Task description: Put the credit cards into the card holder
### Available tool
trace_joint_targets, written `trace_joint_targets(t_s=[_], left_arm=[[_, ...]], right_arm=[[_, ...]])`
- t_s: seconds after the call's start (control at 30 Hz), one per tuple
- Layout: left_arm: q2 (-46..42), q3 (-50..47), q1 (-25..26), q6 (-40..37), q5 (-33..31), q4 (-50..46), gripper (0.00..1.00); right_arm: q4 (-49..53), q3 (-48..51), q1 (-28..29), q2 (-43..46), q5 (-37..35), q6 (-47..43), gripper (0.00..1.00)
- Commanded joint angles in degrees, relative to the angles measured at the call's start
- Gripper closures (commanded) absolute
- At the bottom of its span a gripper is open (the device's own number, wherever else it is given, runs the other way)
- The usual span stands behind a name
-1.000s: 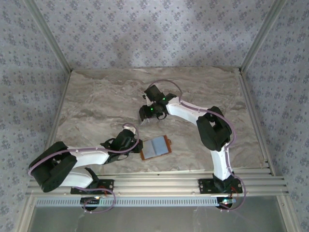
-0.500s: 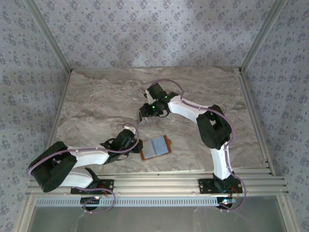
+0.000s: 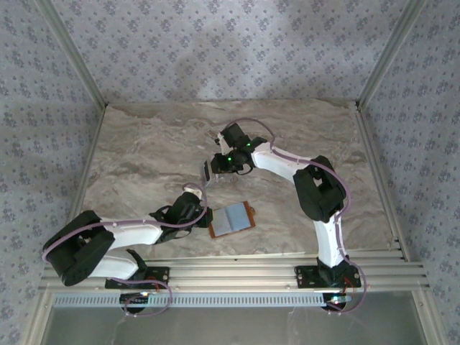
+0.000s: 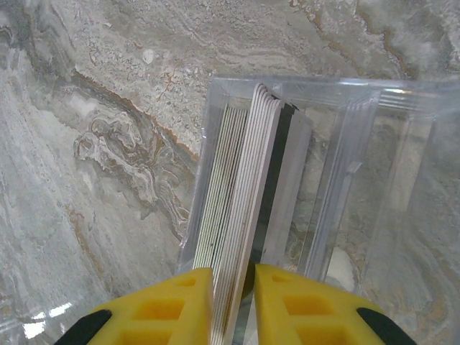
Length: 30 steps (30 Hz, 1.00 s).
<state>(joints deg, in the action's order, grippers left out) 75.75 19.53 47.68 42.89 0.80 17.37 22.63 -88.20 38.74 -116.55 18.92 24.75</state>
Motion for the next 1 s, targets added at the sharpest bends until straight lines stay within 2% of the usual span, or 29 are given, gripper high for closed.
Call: trace_joint_targets(t_s=[0.0,0.2,0.37,0.57,0.6,0.67,0.7,0.97], left_arm=[[0.5,-0.4,0.3,-1.0,-0.6,-0.8,0.93],[0.9,-0.5,0.2,-0.8,-0.4,-0.4,0.93],[1.0,-0.4,0.2,-0.8,-0.4,-0.4,0.93],[1.0,-0.4,0.2,-0.9,-0.4,-0.4,0.93],[1.0,-0.4,0.2,-0.9,-0.4,-0.4,0.93],[1.0,-0.4,0.3,-0.9,-0.4,-0.4,0.93],[1.0,-0.3,0.3,-0.9,-0.3,-0.4,0.93],[0.4,-0.4,0.2,-1.0,-0.4,-0.9,0.94]], right_arm=[[0.6,0.8,-0.2,3.2,1.3,-0.1,0.76],[1.2,0.8,-0.3,3.4,1.2,-0.2,0.77],[1.5,0.8,-0.5,3.4,1.2,-0.3,0.84],[1.7,0.8,-0.8,3.2,1.2,-0.2,0.86],[1.7,0.8,-0.8,3.0,1.2,-0.1,0.84],[2.0,0.3,-0.8,2.6,1.1,-0.1,0.69],[2.1,0.1,-0.8,2.3,1.2,-0.2,0.65],[2.4,-2.4,-0.8,-0.9,2.9,-0.1,0.60]])
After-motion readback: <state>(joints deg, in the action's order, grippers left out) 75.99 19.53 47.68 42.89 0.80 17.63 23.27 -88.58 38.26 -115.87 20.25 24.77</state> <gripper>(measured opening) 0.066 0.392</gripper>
